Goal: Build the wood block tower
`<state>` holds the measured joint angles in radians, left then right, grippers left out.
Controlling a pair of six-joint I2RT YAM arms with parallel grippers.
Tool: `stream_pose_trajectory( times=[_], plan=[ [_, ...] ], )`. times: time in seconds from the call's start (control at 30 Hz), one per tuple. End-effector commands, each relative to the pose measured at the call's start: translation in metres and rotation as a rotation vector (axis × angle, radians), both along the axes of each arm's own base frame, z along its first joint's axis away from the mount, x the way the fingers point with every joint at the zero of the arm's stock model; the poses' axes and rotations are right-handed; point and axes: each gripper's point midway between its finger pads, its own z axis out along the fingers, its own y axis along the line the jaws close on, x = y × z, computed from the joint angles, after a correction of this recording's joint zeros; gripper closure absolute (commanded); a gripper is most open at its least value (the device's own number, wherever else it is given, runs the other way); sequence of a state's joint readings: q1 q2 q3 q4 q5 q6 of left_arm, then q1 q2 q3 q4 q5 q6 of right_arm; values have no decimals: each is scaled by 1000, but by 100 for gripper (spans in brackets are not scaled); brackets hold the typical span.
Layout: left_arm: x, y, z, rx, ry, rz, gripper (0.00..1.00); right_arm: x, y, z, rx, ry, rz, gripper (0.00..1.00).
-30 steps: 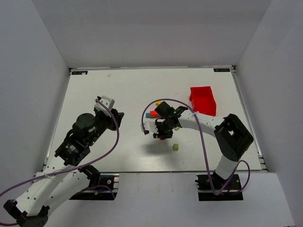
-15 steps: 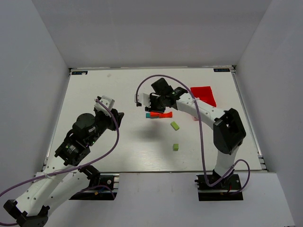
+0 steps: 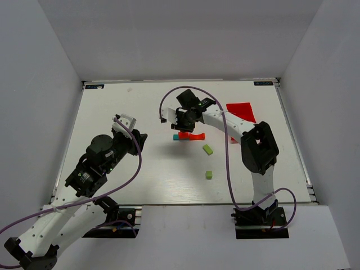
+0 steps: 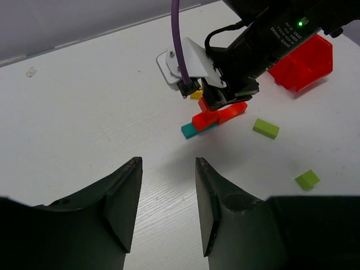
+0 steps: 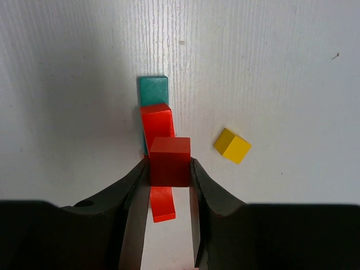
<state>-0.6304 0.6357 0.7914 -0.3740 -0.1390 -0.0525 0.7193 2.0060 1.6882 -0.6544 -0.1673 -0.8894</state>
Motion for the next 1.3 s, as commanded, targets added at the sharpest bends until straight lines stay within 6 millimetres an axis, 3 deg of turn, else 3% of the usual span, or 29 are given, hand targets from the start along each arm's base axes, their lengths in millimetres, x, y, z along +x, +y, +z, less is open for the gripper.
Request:
stream_pose_trajectory(
  times=[0.0, 0.57, 1.27],
  plan=[
    [-1, 1, 0, -4, -1, -4, 47, 4, 5, 11, 32, 4, 6, 100],
    [-1, 1, 0, -4, -1, -4, 47, 1, 3, -12, -1, 55, 10, 99],
    [-1, 1, 0, -4, -1, -4, 47, -3, 9, -8, 33, 58, 73, 96]
  ],
)
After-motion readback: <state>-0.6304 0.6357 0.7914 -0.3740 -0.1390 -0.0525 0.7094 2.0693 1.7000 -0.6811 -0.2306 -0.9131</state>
